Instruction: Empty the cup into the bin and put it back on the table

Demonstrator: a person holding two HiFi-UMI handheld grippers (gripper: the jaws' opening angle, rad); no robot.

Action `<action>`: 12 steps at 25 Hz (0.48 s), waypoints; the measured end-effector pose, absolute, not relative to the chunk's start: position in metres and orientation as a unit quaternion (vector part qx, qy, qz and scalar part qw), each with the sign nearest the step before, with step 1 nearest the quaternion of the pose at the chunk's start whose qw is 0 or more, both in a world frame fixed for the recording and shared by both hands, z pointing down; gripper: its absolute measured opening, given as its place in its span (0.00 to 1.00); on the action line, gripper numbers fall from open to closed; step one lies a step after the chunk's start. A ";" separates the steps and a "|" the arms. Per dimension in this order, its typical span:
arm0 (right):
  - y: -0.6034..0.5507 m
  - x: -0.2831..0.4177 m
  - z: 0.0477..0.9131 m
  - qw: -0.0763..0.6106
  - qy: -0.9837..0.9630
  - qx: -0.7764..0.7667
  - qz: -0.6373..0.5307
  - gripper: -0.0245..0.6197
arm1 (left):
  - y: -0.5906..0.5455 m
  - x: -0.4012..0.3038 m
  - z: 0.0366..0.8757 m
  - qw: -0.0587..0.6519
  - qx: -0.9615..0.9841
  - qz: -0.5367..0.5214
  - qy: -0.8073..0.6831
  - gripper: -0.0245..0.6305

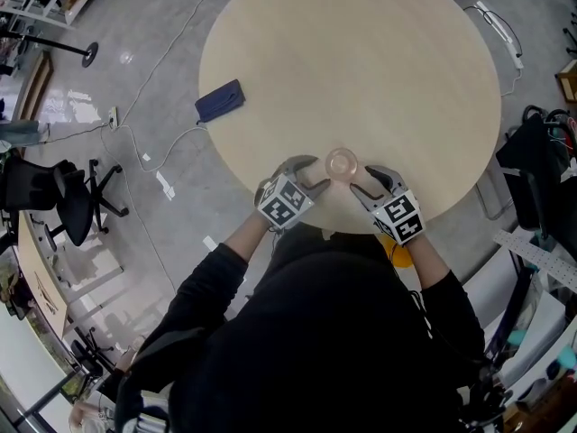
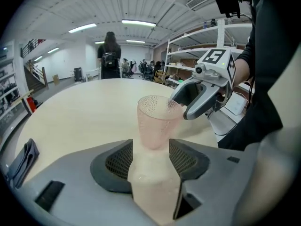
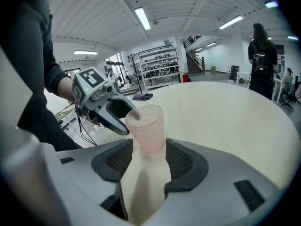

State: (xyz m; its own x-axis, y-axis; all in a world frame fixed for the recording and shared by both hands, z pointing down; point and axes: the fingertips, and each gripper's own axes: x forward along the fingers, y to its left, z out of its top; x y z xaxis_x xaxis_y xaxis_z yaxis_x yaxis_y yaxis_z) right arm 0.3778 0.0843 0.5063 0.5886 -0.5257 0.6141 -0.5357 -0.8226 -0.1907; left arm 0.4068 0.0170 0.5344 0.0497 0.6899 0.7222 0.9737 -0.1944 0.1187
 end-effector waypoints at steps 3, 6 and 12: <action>0.094 0.377 0.497 0.004 -0.284 0.899 0.332 0.39 | 0.011 0.412 0.521 0.170 -0.722 -0.340 -0.579 0.43; 0.101 0.379 0.482 -0.006 -0.271 0.909 0.315 0.38 | 0.001 0.421 0.506 0.129 -0.753 -0.339 -0.549 0.40; 0.117 0.386 0.431 -0.053 -0.251 0.932 0.256 0.21 | -0.002 0.430 0.449 0.053 -0.801 -0.299 -0.517 0.22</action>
State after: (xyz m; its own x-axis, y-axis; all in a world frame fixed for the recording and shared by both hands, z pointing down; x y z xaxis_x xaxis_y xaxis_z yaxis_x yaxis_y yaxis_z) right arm 0.3859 0.1169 0.4311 0.7430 -0.4960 0.4494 -0.4414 -0.8679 -0.2280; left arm 0.4300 -0.0023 0.4494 0.2873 0.7955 0.5336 0.8585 -0.4609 0.2249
